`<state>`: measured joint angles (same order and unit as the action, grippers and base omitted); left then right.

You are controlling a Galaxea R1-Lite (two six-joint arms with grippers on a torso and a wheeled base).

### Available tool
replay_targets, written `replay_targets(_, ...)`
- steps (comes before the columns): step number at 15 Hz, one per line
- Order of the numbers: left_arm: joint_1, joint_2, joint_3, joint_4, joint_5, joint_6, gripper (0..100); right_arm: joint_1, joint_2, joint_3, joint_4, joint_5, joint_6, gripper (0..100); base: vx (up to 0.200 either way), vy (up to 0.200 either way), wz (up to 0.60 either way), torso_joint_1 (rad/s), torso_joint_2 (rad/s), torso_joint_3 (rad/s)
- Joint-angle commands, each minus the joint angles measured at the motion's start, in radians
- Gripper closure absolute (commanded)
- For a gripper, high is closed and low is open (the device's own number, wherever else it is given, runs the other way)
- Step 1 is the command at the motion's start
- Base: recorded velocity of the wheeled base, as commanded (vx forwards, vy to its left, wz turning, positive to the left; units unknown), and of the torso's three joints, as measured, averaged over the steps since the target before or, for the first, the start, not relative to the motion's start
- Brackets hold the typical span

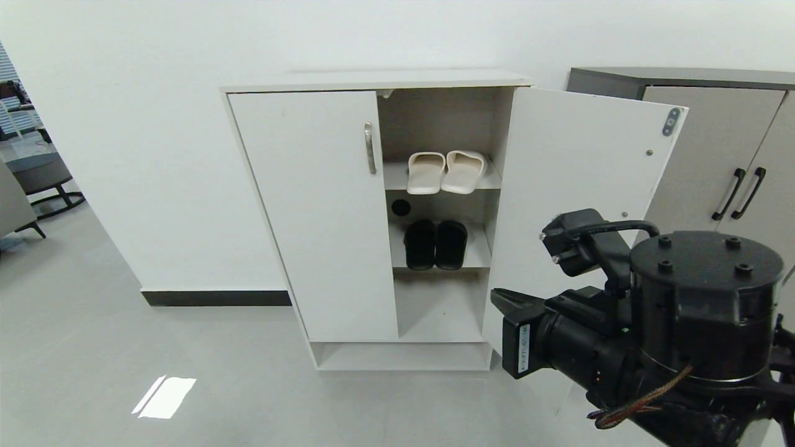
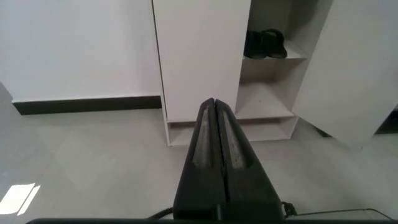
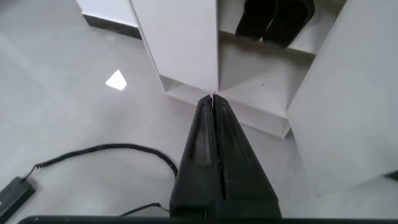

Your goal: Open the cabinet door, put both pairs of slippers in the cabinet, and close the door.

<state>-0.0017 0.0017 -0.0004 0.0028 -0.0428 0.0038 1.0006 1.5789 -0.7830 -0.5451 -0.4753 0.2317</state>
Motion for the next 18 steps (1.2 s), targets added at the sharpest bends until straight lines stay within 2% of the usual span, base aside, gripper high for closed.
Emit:
replay_targets(1, 0.000, 0.000, 0.000, -0.001, 0.001, 0.001, 100, 0.000, 0.001, 0.013, -0.007, 0.000, -0.005, 100, 0.000, 0.000, 0.00, 0.000, 0.00, 0.000)
replay_targets(10, 0.000, 0.000, -0.001, 0.000, 0.000, 0.001, 100, 0.001, -0.002, 0.025, -0.010, 0.003, -0.014, 100, 0.000, 0.000, 0.00, 0.000, 0.00, 0.000)
replay_targets(14, 0.000, 0.000, 0.000, 0.000, 0.001, 0.001, 100, 0.001, -0.002, 0.027, -0.010, 0.001, -0.014, 100, 0.000, 0.000, 0.00, 0.064, -0.22, -0.228)
replay_targets(18, 0.000, 0.000, 0.000, -0.001, 0.001, 0.001, 100, 0.000, -0.014, 0.027, -0.010, 0.001, -0.012, 100, 0.000, 0.000, 0.00, 0.172, -0.50, -0.292)
